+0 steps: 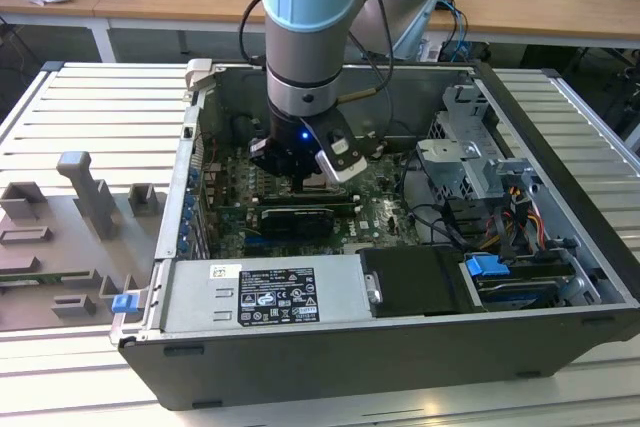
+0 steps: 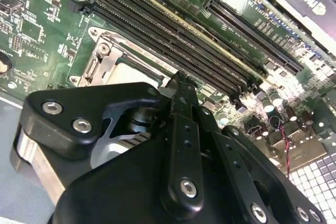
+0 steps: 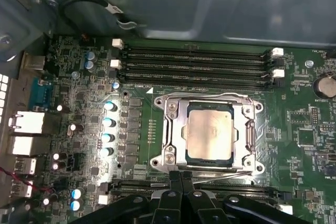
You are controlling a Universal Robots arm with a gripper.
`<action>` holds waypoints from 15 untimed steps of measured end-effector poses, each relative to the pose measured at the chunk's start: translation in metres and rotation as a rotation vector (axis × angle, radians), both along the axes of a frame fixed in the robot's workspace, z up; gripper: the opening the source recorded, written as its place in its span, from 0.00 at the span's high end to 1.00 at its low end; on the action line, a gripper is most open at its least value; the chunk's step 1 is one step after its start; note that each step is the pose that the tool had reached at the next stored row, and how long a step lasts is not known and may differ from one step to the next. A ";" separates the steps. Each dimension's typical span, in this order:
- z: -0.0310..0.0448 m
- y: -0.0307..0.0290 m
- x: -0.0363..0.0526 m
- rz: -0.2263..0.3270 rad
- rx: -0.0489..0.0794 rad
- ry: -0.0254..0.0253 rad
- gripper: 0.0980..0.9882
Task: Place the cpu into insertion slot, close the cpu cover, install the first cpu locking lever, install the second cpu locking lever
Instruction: 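Install the second cpu locking lever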
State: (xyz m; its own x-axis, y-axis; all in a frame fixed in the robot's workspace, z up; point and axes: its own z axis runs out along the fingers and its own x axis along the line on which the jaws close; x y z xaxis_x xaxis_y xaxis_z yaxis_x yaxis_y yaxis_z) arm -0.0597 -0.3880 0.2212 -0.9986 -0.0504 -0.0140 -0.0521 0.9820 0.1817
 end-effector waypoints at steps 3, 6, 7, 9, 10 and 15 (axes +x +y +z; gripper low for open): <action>-0.0009 -0.0008 -0.0008 0.000 0.004 0.0001 0.99; -0.0024 -0.0033 -0.0050 0.000 0.011 -0.0002 0.99; -0.0032 -0.0050 -0.0079 0.000 0.017 -0.0007 0.99; -0.0052 -0.0069 -0.0118 0.007 0.039 -0.0015 0.99; -0.0058 -0.0069 -0.0125 0.009 0.043 -0.0016 0.99; -0.0125 -0.0071 -0.0170 0.013 0.051 -0.0048 0.99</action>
State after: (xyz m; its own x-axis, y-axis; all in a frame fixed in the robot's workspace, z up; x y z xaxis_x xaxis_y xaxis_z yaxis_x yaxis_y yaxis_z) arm -0.0767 -0.3951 0.2086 -0.9978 -0.0620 -0.0217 -0.0654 0.9706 0.2315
